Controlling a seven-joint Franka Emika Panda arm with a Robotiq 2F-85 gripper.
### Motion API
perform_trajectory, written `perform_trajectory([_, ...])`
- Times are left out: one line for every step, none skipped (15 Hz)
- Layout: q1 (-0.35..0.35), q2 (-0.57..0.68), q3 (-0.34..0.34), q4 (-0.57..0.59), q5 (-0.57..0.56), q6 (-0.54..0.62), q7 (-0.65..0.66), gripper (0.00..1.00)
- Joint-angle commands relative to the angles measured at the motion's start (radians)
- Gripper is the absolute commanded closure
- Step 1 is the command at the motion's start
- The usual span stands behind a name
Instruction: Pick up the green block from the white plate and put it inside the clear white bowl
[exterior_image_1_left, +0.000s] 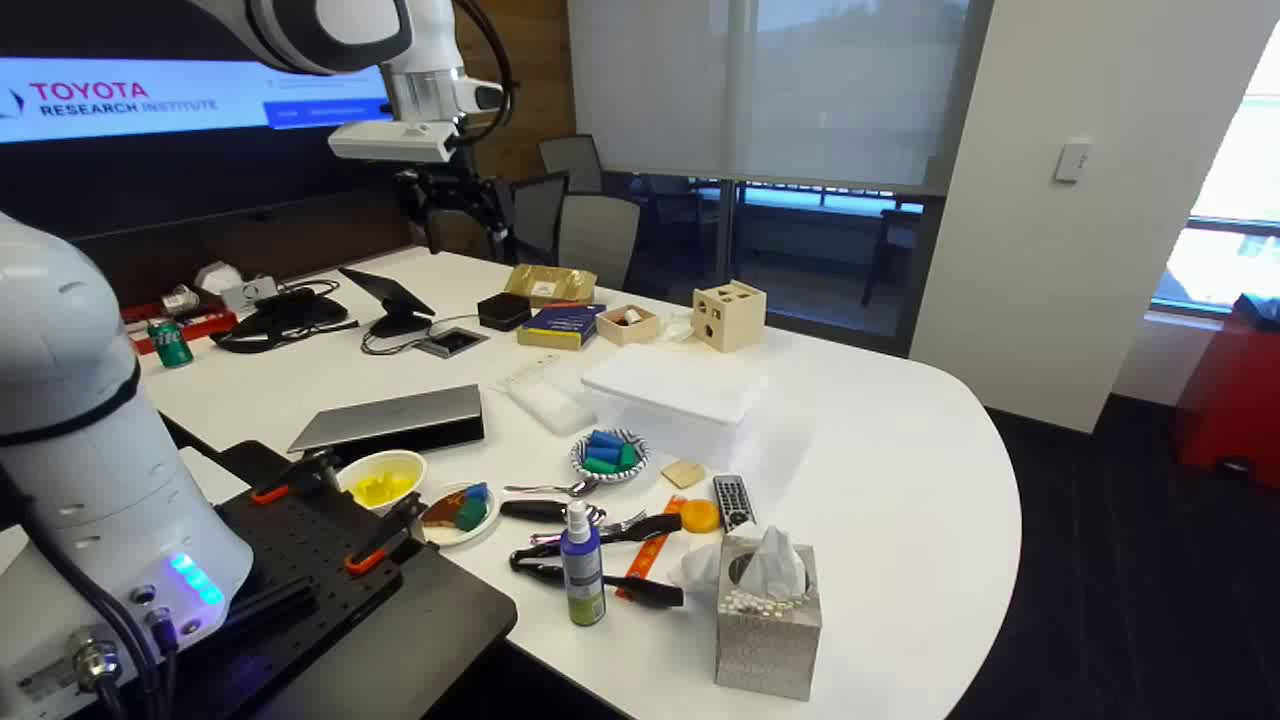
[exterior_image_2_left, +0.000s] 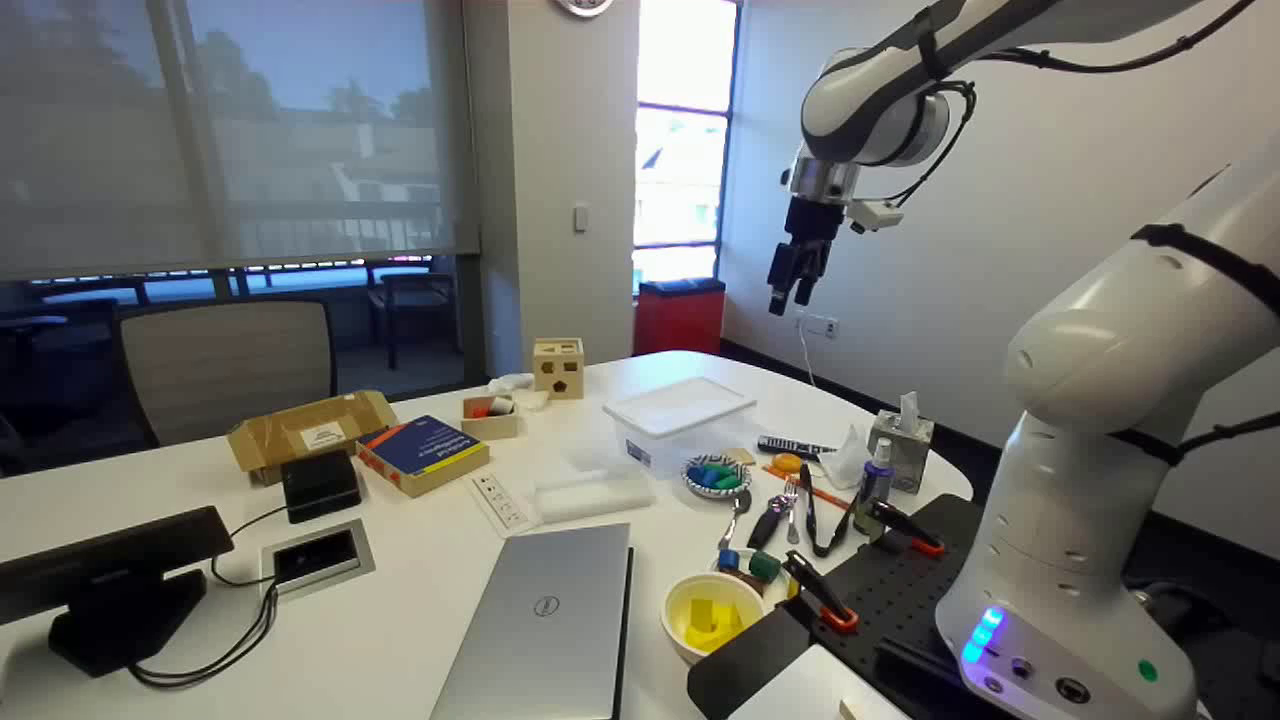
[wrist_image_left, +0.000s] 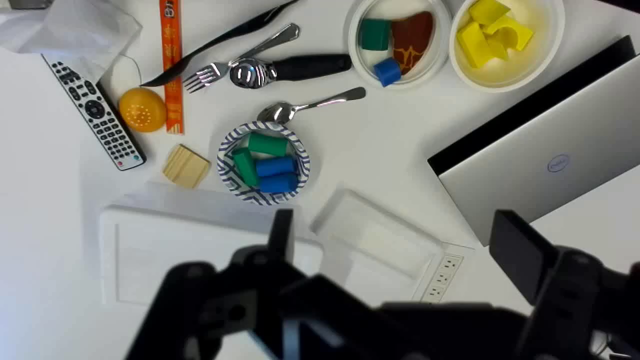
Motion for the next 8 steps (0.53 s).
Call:
perform_trajectory([-0.006,0.001,0.007,0.001,0.004,-0.002,-0.003,0.0])
perform_trajectory([-0.006,0.001,0.007,0.001,0.004,-0.002,-0.003,0.0])
perform_trajectory([-0.006,0.001,0.007,0.001,0.004,-0.002,-0.003,0.0])
perform_trajectory([-0.006,0.001,0.007,0.001,0.004,-0.002,-0.003,0.0])
perform_trajectory([0.001,0.023,-0.007,0.007,0.038,0.022,0.008,0.0])
perform_trajectory([-0.017,0.064,0.003,0.006,0.048,0.077,0.072,0.0])
perform_trajectory([-0.031,0.102,0.01,0.005,0.045,0.132,0.112,0.0])
perform_trajectory([-0.044,0.159,0.008,0.01,0.045,0.208,0.152,0.0])
